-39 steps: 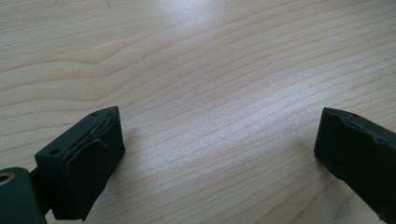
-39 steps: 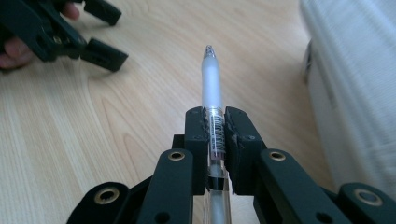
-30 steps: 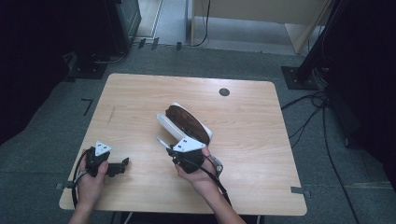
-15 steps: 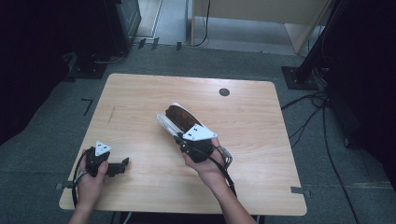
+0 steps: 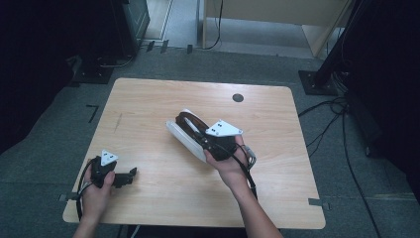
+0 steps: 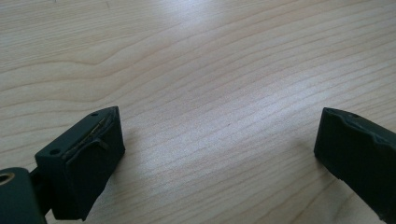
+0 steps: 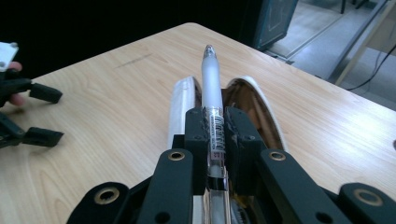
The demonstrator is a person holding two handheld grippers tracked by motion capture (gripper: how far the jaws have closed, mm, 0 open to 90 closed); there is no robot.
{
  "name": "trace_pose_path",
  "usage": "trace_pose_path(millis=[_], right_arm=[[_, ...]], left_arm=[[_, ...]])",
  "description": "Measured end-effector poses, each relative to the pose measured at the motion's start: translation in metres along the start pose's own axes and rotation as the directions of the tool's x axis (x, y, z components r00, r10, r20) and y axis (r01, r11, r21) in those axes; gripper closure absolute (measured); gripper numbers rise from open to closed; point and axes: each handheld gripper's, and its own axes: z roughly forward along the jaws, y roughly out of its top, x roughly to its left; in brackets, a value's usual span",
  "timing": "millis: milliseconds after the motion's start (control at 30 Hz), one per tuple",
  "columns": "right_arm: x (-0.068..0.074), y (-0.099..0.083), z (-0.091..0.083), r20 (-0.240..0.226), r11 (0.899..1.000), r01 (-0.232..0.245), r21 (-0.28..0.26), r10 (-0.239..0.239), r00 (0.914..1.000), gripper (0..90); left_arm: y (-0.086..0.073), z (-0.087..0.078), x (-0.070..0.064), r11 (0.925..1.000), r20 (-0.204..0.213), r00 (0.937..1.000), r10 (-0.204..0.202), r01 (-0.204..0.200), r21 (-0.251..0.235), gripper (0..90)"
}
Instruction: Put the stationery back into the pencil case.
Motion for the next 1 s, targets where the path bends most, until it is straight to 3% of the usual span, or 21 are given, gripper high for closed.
trace_pose_path(millis=[167, 567, 1000], right_arm=[[-0.008, -0.002, 0.006, 0.01, 1.0, -0.018, 0.014, 0.018, 0.9998, 80.7], [-0.02, -0.017, 0.039, 0.019, 0.995, -0.049, 0.082, 0.047, 0.9987, 80.8], [-0.024, -0.032, 0.067, 0.006, 0.978, -0.044, 0.206, 0.044, 0.999, 80.7]], left_arm=[[0.0, 0.0, 0.0, 1.0, -0.001, 1.0, 0.0, 0.0, -0.001, 1.6], [0.0, 0.0, 0.0, 1.0, -0.001, 1.0, 0.0, 0.0, -0.001, 1.6], [0.0, 0.0, 0.0, 1.0, 0.0, 1.0, 0.001, -0.001, -0.001, 1.6]])
